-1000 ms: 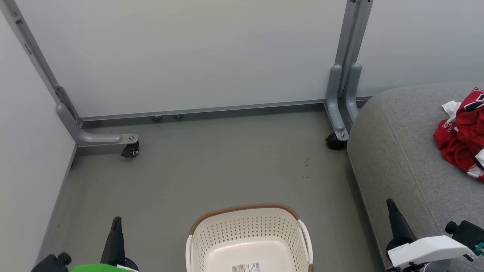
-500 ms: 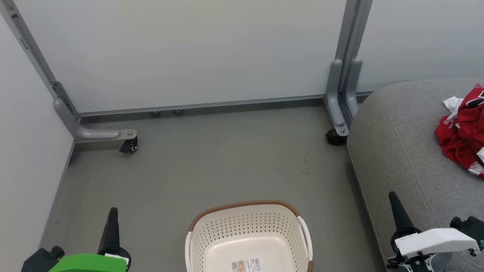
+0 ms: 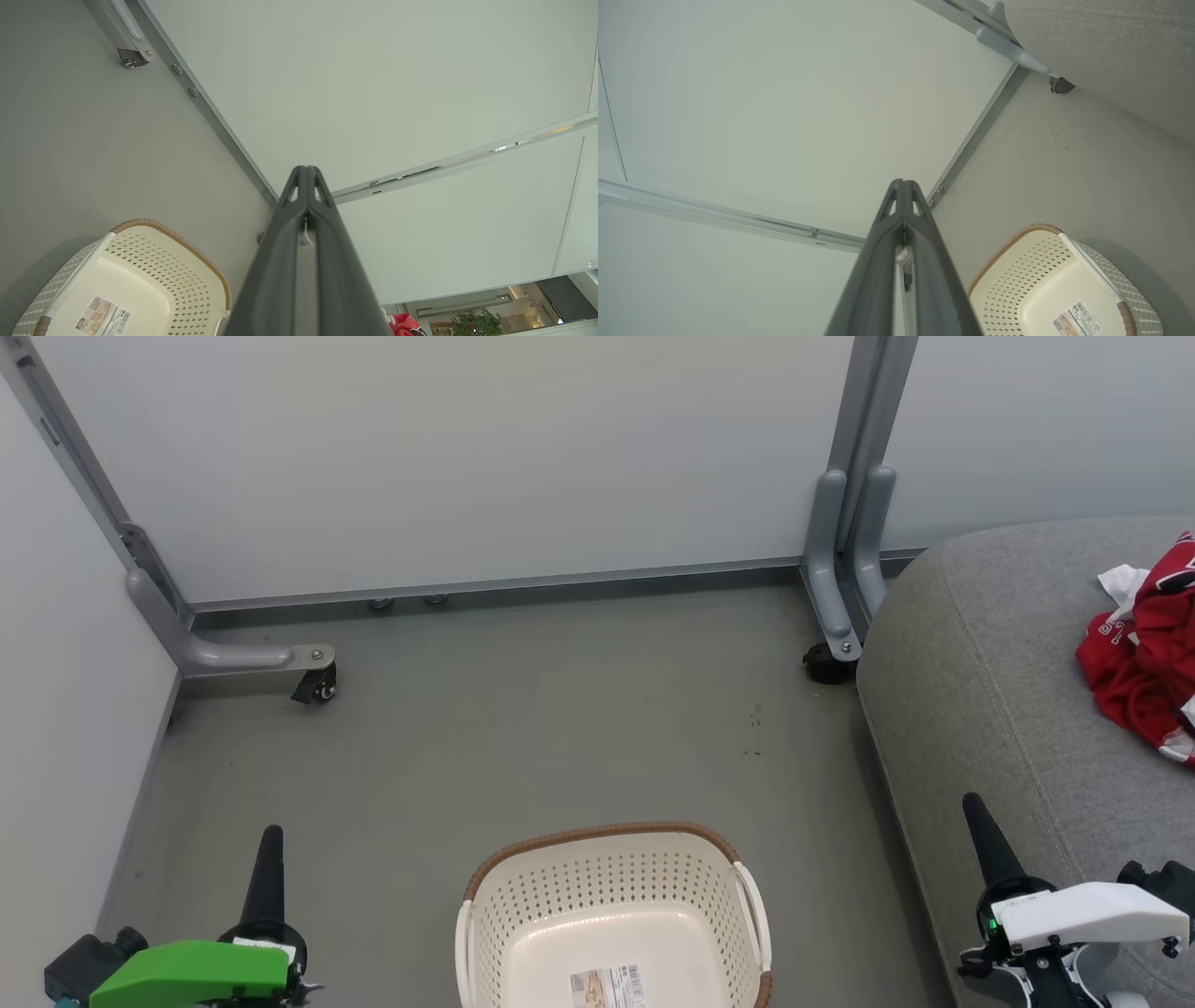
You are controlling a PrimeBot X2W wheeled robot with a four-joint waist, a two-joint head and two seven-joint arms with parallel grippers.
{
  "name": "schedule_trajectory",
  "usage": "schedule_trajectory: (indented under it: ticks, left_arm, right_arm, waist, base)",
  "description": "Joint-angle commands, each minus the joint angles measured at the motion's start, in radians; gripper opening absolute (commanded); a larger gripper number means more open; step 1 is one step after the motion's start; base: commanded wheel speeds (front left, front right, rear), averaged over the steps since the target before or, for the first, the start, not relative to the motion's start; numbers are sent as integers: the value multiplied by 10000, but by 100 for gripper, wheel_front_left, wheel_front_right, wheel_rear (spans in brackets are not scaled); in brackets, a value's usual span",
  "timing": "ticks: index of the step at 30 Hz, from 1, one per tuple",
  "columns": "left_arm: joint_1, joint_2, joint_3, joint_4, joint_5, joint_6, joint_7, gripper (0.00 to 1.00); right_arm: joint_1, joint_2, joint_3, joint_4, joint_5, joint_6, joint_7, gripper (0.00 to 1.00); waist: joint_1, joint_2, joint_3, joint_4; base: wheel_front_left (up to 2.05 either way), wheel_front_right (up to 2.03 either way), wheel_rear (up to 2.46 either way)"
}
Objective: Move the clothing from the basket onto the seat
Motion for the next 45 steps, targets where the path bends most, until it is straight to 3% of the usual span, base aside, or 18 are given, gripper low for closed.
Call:
schedule_trajectory:
  ticks: [1,45]
  left_arm:
    - [-310,78,82,-18,-272,-72,79,0]
    - [-1264,32,606,385,-3577,-170,1026,0]
  right_arm:
    - [-206,-61,-60,-20,256,-7,76,0]
    - [-881,-33,-479,296,3591,-12,977,0]
  waist:
    - [0,0,21,-2]
    - [0,0,581,-54]
  base:
    - [0,0,0]
    - [0,0,0]
